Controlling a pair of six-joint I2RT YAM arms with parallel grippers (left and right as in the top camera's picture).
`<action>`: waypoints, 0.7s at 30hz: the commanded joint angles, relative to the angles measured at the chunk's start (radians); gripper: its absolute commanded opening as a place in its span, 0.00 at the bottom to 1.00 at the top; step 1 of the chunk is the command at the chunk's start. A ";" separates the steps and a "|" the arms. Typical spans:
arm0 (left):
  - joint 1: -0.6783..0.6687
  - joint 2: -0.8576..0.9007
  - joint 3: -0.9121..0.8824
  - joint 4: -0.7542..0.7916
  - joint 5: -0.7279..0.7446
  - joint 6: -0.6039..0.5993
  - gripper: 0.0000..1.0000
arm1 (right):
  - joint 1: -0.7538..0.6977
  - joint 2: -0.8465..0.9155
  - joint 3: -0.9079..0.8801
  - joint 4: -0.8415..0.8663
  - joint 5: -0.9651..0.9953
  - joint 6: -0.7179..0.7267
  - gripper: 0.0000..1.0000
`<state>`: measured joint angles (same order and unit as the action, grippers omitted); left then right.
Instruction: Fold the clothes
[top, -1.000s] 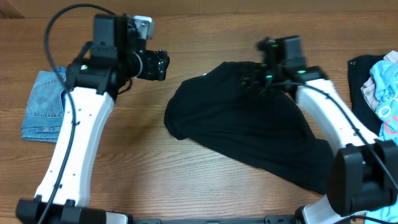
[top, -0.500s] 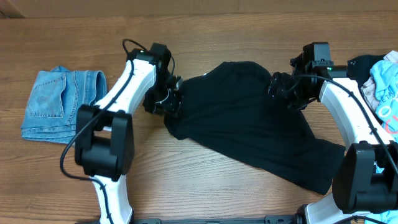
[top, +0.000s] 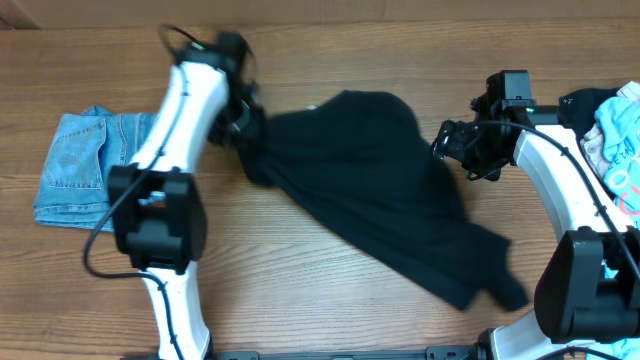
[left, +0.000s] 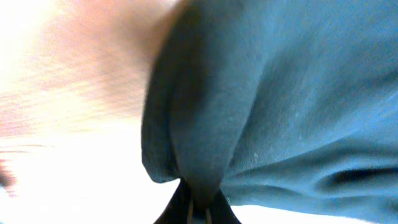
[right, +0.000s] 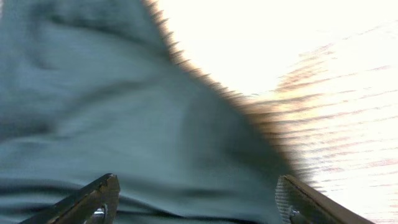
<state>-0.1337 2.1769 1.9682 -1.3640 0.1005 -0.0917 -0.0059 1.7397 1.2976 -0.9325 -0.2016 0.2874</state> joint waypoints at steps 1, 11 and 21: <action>0.105 -0.042 0.159 -0.056 -0.030 -0.053 0.04 | -0.003 -0.017 0.008 -0.014 0.074 0.001 0.86; 0.137 -0.042 0.173 -0.079 -0.030 -0.027 0.11 | 0.072 -0.010 -0.109 0.122 -0.193 -0.270 0.82; 0.137 -0.042 0.173 -0.082 -0.030 -0.027 0.21 | 0.148 -0.008 -0.197 0.034 -0.004 -0.200 0.73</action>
<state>0.0082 2.1532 2.1254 -1.4448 0.0734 -0.1135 0.1455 1.7397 1.1076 -0.8753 -0.2569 0.0826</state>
